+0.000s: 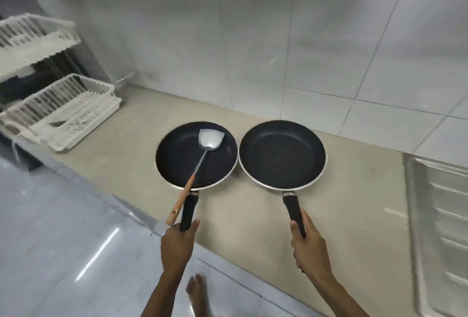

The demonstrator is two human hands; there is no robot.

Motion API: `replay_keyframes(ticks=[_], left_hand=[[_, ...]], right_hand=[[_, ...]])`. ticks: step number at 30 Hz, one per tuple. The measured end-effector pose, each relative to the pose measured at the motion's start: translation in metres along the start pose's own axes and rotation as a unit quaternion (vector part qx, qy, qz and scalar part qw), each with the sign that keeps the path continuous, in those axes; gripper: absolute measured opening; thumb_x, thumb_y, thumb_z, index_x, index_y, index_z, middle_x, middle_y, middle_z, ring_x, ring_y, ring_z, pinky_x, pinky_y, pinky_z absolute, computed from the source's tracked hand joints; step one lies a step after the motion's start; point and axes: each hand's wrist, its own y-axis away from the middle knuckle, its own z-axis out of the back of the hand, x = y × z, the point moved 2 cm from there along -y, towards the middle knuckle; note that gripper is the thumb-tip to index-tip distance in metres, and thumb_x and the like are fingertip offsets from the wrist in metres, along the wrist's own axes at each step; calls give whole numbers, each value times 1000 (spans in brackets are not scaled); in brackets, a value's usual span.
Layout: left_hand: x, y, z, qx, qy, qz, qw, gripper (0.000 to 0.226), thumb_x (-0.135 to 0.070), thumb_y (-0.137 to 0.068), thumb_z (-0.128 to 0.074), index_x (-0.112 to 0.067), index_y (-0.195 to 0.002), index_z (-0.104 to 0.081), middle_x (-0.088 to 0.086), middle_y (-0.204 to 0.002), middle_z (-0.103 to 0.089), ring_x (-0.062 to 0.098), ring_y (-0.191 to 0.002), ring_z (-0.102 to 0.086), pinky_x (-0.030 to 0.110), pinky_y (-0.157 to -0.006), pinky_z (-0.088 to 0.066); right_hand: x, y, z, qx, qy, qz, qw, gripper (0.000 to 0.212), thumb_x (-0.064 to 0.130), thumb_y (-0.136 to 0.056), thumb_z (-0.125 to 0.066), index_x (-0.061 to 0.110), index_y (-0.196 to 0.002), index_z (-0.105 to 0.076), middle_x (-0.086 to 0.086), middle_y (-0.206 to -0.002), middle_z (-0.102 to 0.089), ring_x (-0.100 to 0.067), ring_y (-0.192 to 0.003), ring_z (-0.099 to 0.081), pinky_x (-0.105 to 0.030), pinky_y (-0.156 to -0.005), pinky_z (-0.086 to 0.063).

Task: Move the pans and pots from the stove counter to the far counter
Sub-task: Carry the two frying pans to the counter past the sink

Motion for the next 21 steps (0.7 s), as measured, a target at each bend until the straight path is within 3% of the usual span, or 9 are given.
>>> replay_keyframes(ticks=[4, 9, 12, 16, 21], left_hand=[[-2, -129, 29, 59, -26, -40, 997, 47, -54, -91, -63, -9, -76, -70, 6, -70, -69, 24, -68, -65, 35, -64, -47], [-12, -228, 57, 112, -69, -73, 989, 43, -50, -92, -64, -10, -75, -68, 4, -67, -65, 26, -64, -61, 39, -67, -51], [-14, -270, 61, 150, -74, -91, 982, 41, -46, -92, -65, -7, -77, -69, 10, -69, -68, 31, -67, -66, 42, -68, -56], [-10, -299, 59, 176, -67, -95, 978, 39, -44, -92, -66, -7, -78, -69, 10, -66, -68, 29, -63, -66, 37, -61, -52], [-6, -324, 51, 200, -53, -82, 975, 42, -45, -90, -69, -7, -73, -67, 13, -63, -67, 32, -58, -65, 32, -53, -47]], right_hand=[[30, -16, -102, -66, -24, -55, 996, 44, 40, -103, -49, 39, -147, -44, 0, -60, -60, -10, -39, -54, -27, -36, -47], [72, -28, -189, -129, -54, -114, 984, 47, 43, -103, -50, 35, -148, -42, -4, -59, -63, -13, -38, -57, -28, -35, -49], [86, -32, -220, -159, -36, -112, 980, 53, 42, -103, -49, 28, -152, -39, 0, -67, -64, -8, -47, -62, -22, -39, -50], [96, -40, -244, -185, -23, -106, 977, 53, 38, -104, -48, 23, -154, -39, 4, -73, -65, -5, -50, -62, -21, -46, -51], [94, -54, -257, -213, 7, -110, 971, 51, 35, -105, -49, 22, -153, -40, -1, -109, -73, -16, -72, -70, -43, -71, -63]])
